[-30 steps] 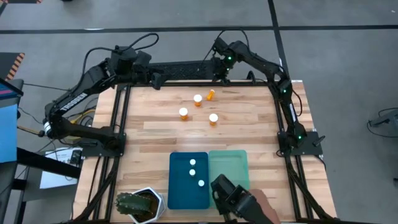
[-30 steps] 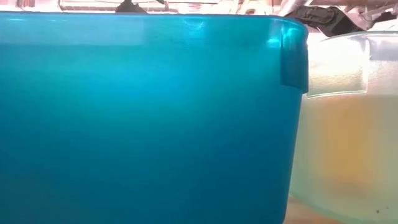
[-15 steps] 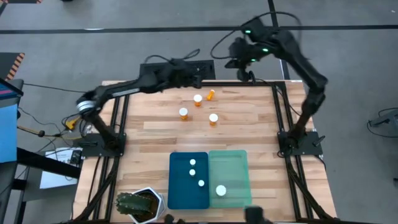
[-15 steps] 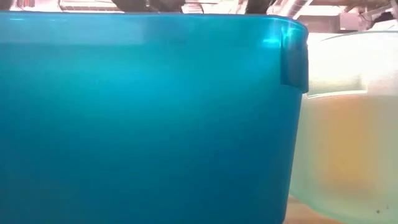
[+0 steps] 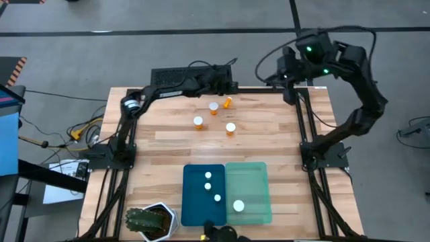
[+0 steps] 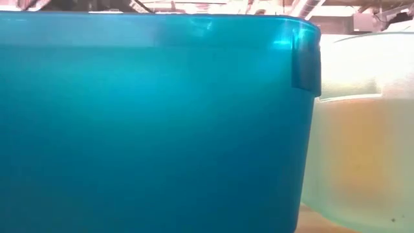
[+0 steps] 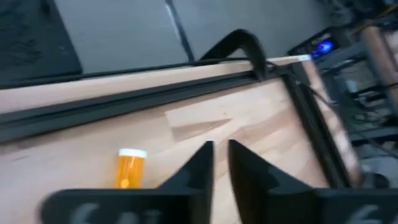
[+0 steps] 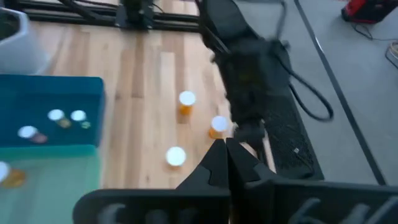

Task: Pick and place medicine bottles into bin by pill shape (circle, oval)
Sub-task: Put the small orange pill bottle into the blue bin

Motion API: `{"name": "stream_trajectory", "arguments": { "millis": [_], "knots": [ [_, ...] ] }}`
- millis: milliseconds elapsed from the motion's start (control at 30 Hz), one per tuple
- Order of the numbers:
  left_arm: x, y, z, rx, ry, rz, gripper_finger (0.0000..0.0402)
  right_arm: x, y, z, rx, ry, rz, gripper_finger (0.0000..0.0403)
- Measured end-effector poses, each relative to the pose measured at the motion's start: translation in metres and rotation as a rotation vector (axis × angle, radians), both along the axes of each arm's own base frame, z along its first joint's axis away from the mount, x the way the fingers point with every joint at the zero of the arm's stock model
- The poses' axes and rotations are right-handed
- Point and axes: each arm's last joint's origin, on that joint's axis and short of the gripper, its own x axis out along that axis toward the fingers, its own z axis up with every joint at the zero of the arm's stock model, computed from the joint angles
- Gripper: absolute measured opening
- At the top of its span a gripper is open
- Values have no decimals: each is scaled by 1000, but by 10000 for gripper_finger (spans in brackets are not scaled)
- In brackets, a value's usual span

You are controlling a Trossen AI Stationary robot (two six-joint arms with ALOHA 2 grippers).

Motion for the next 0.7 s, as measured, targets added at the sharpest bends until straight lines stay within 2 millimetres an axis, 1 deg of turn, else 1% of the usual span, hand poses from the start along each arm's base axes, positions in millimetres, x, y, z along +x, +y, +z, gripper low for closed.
{"name": "stream_trajectory", "arguments": {
  "millis": [33, 67, 167, 200, 300, 400, 700],
  "knots": [
    [3, 2, -2, 2, 28, 19, 16, -3, 4, 1, 3, -5, 4, 0],
    [6, 3, -7, -4, 74, 40, 9, -6, 8, 2, 6, -5, 4, 0],
    [9, 6, -18, -32, 181, 91, 6, -13, 20, 4, 10, 11, 10, 0],
    [10, 7, -19, -33, 195, 105, 4, -15, 23, 4, 11, 14, 10, 0],
    [12, 8, -24, -88, 191, 160, 1, -20, 32, 6, 8, 13, 23, 0],
    [13, 5, -34, -150, 199, 197, 1, -23, 40, 7, 15, 10, 50, 0],
    [18, -6, -34, -285, 111, 353, 0, -29, 60, 10, -3, -8, 146, 0]
  ]
}}
